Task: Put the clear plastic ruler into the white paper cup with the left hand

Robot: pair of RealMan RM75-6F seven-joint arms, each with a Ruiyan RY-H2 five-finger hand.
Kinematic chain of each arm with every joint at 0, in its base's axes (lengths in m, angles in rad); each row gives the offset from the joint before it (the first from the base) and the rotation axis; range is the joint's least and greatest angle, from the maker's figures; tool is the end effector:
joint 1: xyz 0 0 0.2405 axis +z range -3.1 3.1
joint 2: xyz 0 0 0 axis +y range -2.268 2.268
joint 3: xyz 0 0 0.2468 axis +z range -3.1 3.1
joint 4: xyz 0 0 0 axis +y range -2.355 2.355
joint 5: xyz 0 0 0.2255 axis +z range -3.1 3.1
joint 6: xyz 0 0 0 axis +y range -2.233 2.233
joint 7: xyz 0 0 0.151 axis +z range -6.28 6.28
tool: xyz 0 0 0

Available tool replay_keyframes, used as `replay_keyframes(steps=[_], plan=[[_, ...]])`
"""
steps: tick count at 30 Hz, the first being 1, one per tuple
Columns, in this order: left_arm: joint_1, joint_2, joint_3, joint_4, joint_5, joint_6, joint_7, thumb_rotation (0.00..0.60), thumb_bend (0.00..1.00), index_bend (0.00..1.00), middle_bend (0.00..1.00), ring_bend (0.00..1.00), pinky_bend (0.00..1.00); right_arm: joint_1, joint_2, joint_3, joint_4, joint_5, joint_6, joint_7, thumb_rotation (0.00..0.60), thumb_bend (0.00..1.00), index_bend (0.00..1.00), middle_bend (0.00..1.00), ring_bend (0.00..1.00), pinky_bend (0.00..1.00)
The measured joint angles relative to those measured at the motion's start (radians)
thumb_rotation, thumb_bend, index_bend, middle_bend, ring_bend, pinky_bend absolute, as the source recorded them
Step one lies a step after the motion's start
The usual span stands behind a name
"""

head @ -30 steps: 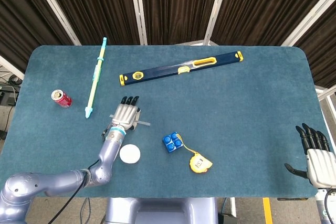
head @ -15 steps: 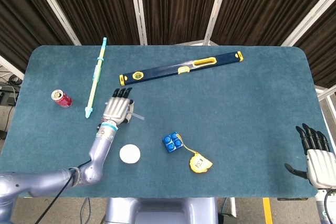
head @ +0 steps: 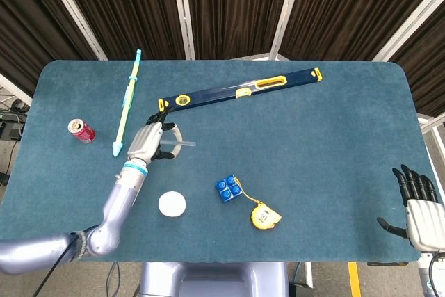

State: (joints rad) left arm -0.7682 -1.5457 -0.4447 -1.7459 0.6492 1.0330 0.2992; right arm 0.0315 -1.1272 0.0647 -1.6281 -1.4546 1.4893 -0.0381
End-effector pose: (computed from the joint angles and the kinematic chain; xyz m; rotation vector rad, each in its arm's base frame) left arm -0.0735 0.3586 -0.0037 -1.4315 -1.5404 -1.1878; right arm -0.3190 -0.1747 0.1419 1.3109 -0.9310 0.8466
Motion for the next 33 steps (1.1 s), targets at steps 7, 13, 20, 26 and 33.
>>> replay_keyframes(steps=[7,13,20,26,33], plan=[[0.046,0.054,-0.089,-0.161,-0.054,-0.030,-0.188,0.600,0.49,0.58,0.00,0.00,0.00,-0.002,-0.001,0.000,0.001,-0.001,0.002,0.000,0.600,0.09,0.00,0.00,0.00,0.00],[0.076,0.086,-0.100,-0.272,-0.052,-0.097,-0.317,0.600,0.49,0.58,0.00,0.00,0.00,-0.001,0.000,0.001,0.001,0.001,0.000,0.005,0.600,0.09,0.00,0.00,0.00,0.00],[0.121,0.120,-0.051,-0.352,0.024,-0.108,-0.368,0.600,0.49,0.58,0.00,0.00,0.00,-0.001,0.000,0.001,0.000,0.001,-0.001,0.005,0.600,0.09,0.00,0.00,0.00,0.00],[0.194,0.181,0.007,-0.418,0.141,-0.113,-0.441,0.600,0.49,0.58,0.00,0.00,0.00,-0.002,0.000,0.001,-0.001,0.001,0.000,0.003,0.600,0.09,0.00,0.00,0.00,0.00],[0.278,0.274,0.071,-0.449,0.254,-0.147,-0.553,0.600,0.49,0.58,0.00,0.00,0.00,-0.005,-0.003,0.001,-0.002,0.000,0.005,-0.002,0.600,0.09,0.00,0.00,0.00,0.00]])
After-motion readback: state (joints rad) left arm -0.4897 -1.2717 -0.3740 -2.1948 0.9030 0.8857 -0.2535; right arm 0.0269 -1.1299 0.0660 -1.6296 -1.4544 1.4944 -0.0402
